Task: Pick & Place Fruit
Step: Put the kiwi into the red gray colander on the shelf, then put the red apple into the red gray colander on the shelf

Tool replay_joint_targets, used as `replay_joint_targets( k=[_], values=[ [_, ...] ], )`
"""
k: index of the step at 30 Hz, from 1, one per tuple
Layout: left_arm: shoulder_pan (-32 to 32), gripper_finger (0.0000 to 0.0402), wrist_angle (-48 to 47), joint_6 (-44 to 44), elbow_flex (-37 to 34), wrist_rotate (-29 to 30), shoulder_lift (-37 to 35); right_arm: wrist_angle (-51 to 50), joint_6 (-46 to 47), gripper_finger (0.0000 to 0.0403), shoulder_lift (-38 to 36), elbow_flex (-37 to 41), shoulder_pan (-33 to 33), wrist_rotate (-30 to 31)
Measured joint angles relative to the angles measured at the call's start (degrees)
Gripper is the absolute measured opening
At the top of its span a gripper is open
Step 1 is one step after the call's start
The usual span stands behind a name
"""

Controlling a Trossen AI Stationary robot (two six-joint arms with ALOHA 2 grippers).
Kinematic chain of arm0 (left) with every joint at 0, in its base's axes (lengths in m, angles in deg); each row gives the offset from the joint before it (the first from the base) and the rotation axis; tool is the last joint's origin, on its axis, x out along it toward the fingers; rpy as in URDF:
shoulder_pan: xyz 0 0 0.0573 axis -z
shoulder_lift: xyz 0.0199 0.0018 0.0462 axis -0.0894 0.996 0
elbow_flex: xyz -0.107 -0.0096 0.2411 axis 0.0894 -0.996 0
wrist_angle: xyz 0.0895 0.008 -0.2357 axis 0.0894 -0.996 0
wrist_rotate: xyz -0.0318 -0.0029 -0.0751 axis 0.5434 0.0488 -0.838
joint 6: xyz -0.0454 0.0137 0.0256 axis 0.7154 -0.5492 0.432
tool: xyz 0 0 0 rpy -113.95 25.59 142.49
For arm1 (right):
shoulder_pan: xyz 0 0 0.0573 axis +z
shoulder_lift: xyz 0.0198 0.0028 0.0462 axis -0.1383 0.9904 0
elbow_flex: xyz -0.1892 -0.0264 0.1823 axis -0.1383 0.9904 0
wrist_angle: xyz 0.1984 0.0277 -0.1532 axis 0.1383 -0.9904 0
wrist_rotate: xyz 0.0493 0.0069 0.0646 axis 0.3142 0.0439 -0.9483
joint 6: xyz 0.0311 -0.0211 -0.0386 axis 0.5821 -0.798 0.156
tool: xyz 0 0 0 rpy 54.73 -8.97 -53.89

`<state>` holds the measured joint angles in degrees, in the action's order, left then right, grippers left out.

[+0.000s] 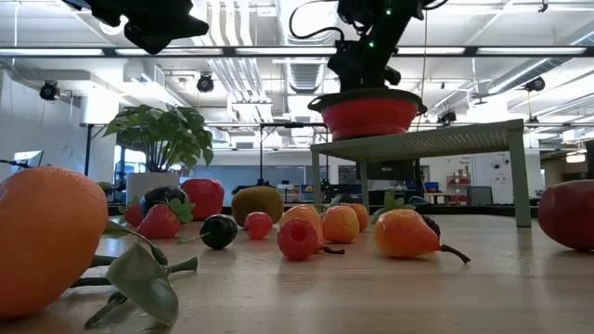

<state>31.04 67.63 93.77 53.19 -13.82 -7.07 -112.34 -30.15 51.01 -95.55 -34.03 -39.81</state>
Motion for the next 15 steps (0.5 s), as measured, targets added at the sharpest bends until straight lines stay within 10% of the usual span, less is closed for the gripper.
replay_joint_targets(
  k=[15],
  values=[
    [0.0, 0.0197, 0.0, 0.0, 0.0, 0.0, 0.0, -3.0, -2.6, 0.028, -4.3, -0.1, 4.5, 0.2]
  ],
)
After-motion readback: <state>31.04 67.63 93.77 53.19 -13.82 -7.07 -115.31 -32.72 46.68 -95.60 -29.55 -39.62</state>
